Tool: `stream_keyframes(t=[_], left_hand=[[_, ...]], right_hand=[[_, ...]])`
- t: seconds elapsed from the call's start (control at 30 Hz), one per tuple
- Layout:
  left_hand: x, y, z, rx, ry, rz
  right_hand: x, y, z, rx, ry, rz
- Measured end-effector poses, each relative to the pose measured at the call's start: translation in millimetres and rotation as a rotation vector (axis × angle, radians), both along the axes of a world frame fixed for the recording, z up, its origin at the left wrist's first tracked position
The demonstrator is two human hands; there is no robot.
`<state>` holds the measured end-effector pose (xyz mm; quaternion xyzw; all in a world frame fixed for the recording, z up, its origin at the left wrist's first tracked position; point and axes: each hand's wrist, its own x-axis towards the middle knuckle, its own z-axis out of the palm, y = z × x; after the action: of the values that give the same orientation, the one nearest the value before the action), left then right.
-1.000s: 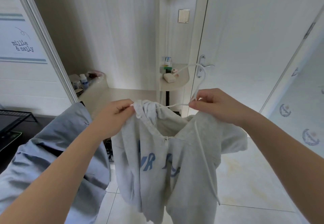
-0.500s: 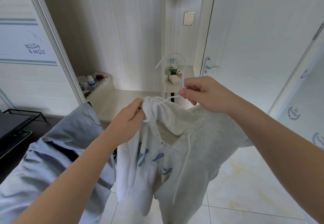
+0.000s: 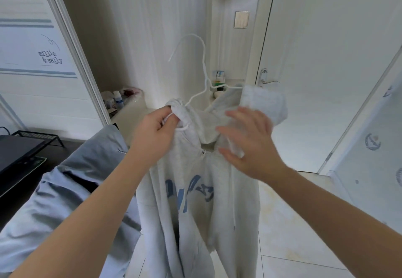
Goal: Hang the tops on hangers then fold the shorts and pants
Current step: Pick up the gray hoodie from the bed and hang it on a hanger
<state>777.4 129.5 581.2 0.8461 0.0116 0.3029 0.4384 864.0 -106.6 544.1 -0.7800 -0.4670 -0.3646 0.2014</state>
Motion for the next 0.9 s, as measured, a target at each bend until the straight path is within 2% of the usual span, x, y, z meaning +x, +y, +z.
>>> stream_keyframes(t=[0.07, 0.17, 0.33, 0.47, 0.57, 0.77, 0.83, 0.9], left_hand=[[3, -6, 5, -0.005, 0.0, -0.032], [6, -7, 10, 0.001, 0.011, -0.052], [8, 7, 13, 0.098, 0.074, 0.058], [6, 21, 13, 0.21, 0.096, 0.18], [3, 24, 13, 0.239, 0.093, 0.203], [5, 31, 4, 0.263, 0.175, 0.23], [3, 34, 1, 0.254, 0.194, 0.237], [1, 38, 1, 0.279, 0.197, 0.244]], right_hand=[[-4, 9, -14, -0.151, 0.012, -0.044], [4, 13, -17, -0.202, -0.025, -0.101], [13, 10, -8, -0.296, -0.117, 0.131], [15, 5, 5, -0.422, -0.027, 0.067], [15, 3, 10, -0.403, 0.014, 0.062], [13, 2, 12, -0.271, -0.047, 0.158], [10, -1, 13, -0.28, 0.026, 0.193], [10, -5, 13, -0.434, 0.291, 0.132]])
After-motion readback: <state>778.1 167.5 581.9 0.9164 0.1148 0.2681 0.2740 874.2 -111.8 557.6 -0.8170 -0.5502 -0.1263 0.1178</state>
